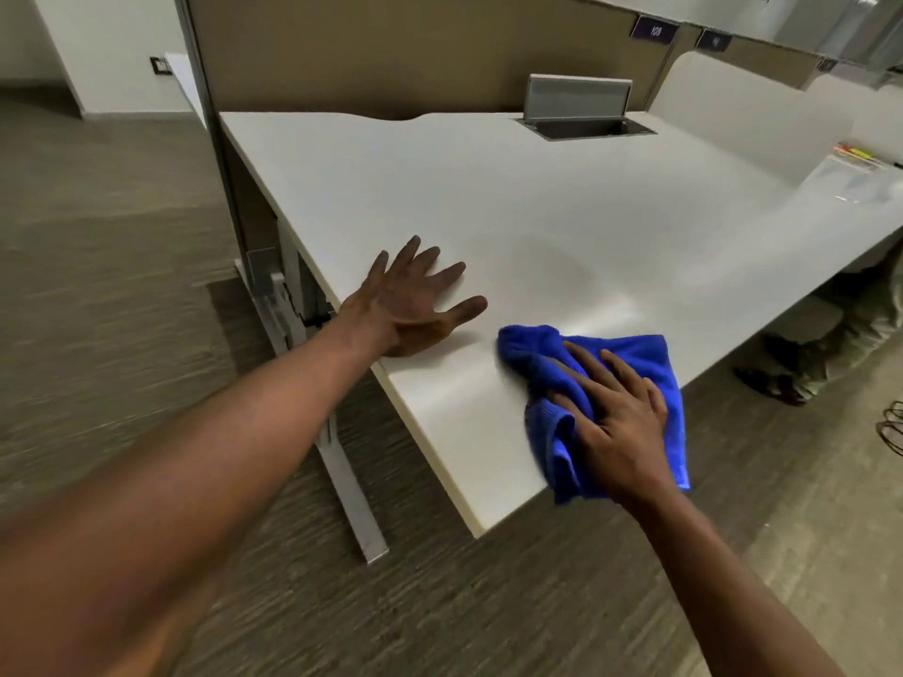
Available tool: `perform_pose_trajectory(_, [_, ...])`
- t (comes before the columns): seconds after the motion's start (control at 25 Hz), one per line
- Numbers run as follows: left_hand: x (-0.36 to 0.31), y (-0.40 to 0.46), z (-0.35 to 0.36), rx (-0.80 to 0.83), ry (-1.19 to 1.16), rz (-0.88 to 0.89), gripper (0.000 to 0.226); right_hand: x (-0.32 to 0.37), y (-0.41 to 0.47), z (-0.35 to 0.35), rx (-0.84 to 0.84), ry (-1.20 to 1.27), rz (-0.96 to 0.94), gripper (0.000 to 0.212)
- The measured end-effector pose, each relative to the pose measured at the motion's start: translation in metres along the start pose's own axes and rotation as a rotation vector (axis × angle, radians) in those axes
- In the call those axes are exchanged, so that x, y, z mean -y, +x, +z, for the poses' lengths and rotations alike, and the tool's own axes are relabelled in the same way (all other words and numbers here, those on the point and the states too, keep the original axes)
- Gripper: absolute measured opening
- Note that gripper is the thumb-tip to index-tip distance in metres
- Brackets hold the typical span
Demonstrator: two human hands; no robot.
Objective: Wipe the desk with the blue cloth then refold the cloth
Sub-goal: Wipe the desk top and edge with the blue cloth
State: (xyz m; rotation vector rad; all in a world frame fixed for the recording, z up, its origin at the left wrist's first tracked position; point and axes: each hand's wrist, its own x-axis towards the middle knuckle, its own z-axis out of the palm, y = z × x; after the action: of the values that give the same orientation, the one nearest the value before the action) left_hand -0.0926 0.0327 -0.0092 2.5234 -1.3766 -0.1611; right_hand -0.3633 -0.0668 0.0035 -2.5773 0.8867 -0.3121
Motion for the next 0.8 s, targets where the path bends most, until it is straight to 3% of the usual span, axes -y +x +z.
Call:
perform_pose_trajectory(0.12, [-0.001,0.001,0.002,0.003,-0.027,-0.009,0.099,0.021,-0.019,0.02,0.081,-0.187,-0.042,0.044])
perform_pose_trajectory(0.28, [0.001,0.0,0.004,0.004,-0.004,-0.023,0.097,0.023,-0.06,0.033,0.133,-0.085,-0.368,0.049])
perform_pose_trajectory(0.36, [0.001,0.0,0.003,-0.004,0.008,-0.019,0.096,0.003,-0.05,0.016,0.238,-0.018,-0.419,0.048])
perform_pose_trajectory(0.48, [0.001,-0.002,0.001,-0.032,-0.021,-0.029,0.094,-0.03,-0.014,-0.012,0.297,-0.029,-0.302,0.044])
perform_pose_trajectory(0.64, [0.001,-0.004,0.001,-0.044,-0.031,-0.004,0.093,-0.035,0.04,-0.013,0.246,-0.264,-0.082,0.051])
perform_pose_trajectory(0.8, [0.0,-0.004,-0.001,-0.031,-0.022,-0.007,0.091,-0.02,0.073,-0.005,0.249,-0.277,-0.066,0.053])
